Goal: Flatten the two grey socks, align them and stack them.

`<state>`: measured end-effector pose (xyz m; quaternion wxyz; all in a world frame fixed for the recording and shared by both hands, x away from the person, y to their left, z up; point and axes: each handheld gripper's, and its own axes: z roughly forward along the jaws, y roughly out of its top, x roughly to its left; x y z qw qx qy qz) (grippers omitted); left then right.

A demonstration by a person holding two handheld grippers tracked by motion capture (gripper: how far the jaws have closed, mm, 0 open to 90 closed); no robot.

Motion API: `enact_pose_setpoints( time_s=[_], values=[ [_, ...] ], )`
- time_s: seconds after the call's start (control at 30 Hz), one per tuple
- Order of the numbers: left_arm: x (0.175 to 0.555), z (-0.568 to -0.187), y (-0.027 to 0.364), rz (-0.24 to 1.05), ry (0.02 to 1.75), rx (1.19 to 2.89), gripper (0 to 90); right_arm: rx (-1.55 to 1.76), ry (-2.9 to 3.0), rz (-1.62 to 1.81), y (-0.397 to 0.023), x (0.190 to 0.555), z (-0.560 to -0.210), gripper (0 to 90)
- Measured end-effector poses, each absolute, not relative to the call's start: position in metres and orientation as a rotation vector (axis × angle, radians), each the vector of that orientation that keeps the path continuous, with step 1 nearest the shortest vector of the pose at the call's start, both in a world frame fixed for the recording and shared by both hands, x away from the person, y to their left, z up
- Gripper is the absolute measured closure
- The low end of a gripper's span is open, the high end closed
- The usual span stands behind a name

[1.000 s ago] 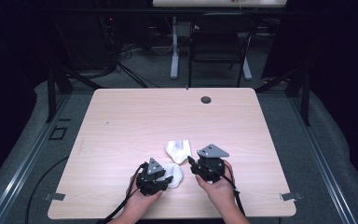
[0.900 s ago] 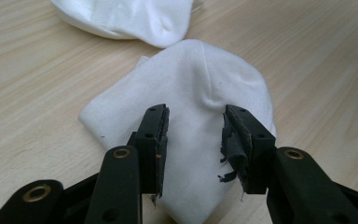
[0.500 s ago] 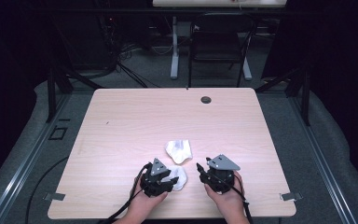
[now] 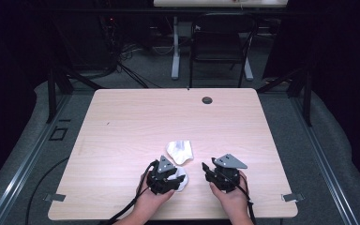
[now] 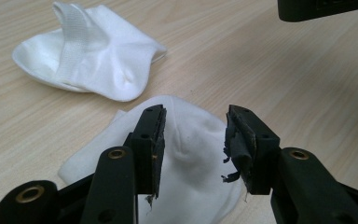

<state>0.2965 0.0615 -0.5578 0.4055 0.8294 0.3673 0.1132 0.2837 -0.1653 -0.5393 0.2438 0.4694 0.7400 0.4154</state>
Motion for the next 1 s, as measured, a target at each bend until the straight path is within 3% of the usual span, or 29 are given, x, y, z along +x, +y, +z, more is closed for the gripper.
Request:
enact_pose_setpoints(
  time_s=[0.47,0.7,0.87,1.0],
  values=[
    [0.296,-0.57,0.048,0.27,0.913,2.151,61.5,1.297,2.022,1.139,-0.168,0.287,-0.544,56.5],
    [0.294,-0.577,0.047,0.317,0.884,2.189,74.2,1.289,2.038,1.131,-0.166,0.287,-0.545,56.5],
    [0.298,-0.576,0.051,0.283,0.904,2.174,85.1,1.283,2.04,1.14,-0.165,0.287,-0.546,56.5],
    [0.298,-0.572,0.053,0.271,0.904,2.151,86.2,1.277,2.049,1.138,-0.164,0.286,-0.546,56.5]
  ],
)
